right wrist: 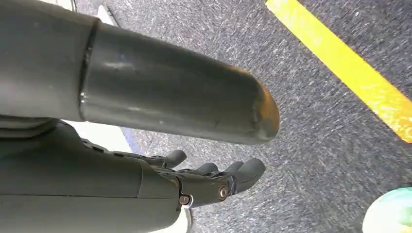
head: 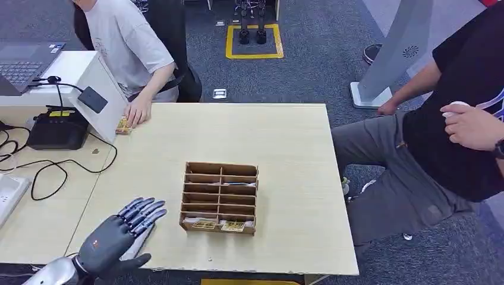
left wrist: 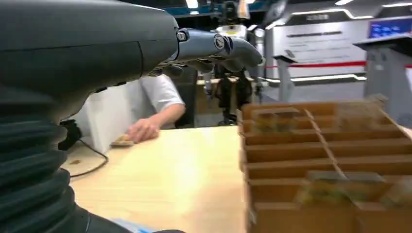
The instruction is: Pass the card to the sensor for recognition and then transmit it.
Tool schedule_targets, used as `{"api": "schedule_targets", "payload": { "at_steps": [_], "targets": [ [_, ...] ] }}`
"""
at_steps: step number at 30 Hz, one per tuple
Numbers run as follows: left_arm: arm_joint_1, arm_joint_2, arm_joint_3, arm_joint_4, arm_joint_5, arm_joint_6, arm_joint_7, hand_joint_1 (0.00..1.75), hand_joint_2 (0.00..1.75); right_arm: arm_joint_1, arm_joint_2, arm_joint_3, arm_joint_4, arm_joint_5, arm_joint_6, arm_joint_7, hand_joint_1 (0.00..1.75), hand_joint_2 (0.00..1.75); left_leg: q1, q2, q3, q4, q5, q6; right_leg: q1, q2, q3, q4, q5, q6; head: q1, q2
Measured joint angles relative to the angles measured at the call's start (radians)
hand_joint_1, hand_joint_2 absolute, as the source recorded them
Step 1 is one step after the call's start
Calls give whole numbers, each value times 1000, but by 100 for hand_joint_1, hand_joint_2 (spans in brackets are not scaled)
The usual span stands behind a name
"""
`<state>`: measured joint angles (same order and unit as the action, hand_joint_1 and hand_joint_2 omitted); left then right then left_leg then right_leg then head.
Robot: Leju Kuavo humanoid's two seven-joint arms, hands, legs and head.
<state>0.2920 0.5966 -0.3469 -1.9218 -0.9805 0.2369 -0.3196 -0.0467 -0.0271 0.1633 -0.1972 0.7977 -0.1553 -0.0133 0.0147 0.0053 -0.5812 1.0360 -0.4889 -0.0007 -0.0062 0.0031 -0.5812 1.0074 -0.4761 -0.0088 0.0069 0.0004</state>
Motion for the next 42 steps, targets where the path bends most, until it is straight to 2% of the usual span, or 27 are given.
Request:
{"api": "schedule_targets", "payload": {
  "at_steps": [3,8,14,16,19,20,26,35,42],
  "targets": [
    [-20,-19,-100,30,-39,14,29,0,175,1,0,-6,0,1,-3,4,0,0,0,0,0,0,0,0,0,0,0,0,0,0,0,0],
    [-71,-41,-202,76,-99,29,60,0,175,1,0,-14,0,10,-3,5,0,0,-1,-1,0,0,0,0,0,-1,0,0,0,0,0,0],
    [-73,-43,-206,79,-99,29,60,0,175,1,0,-14,0,10,-3,5,0,0,-1,-1,0,0,0,0,0,-1,0,0,0,0,0,0],
    [-94,-60,-228,93,-106,30,65,0,175,1,0,-14,0,11,-3,7,0,0,-1,-1,0,0,0,0,0,-1,0,0,0,0,0,0],
    [-199,-159,-318,188,-138,47,126,0,175,-4,0,-15,0,35,2,23,0,0,-1,-1,0,0,0,1,0,-2,1,0,0,0,0,0],
    [-250,-208,-329,224,-171,55,181,0,175,-8,0,-15,0,45,7,26,0,0,-1,-2,0,1,1,1,0,-2,1,0,1,1,0,0],
    [-287,-242,-330,262,-193,63,215,0,175,-9,0,-15,0,53,7,27,0,0,-1,-1,0,1,1,1,0,-1,0,0,1,1,0,0],
    [-296,-254,-330,291,-196,68,216,0,175,-9,0,-16,0,55,7,27,0,0,-1,-1,0,0,1,1,0,-1,0,0,1,1,0,0],
    [-294,-257,-327,306,-201,61,246,0,175,-9,0,-18,0,62,7,27,0,0,-1,-1,0,0,1,1,0,-1,1,0,1,1,0,0]
  ]
}}
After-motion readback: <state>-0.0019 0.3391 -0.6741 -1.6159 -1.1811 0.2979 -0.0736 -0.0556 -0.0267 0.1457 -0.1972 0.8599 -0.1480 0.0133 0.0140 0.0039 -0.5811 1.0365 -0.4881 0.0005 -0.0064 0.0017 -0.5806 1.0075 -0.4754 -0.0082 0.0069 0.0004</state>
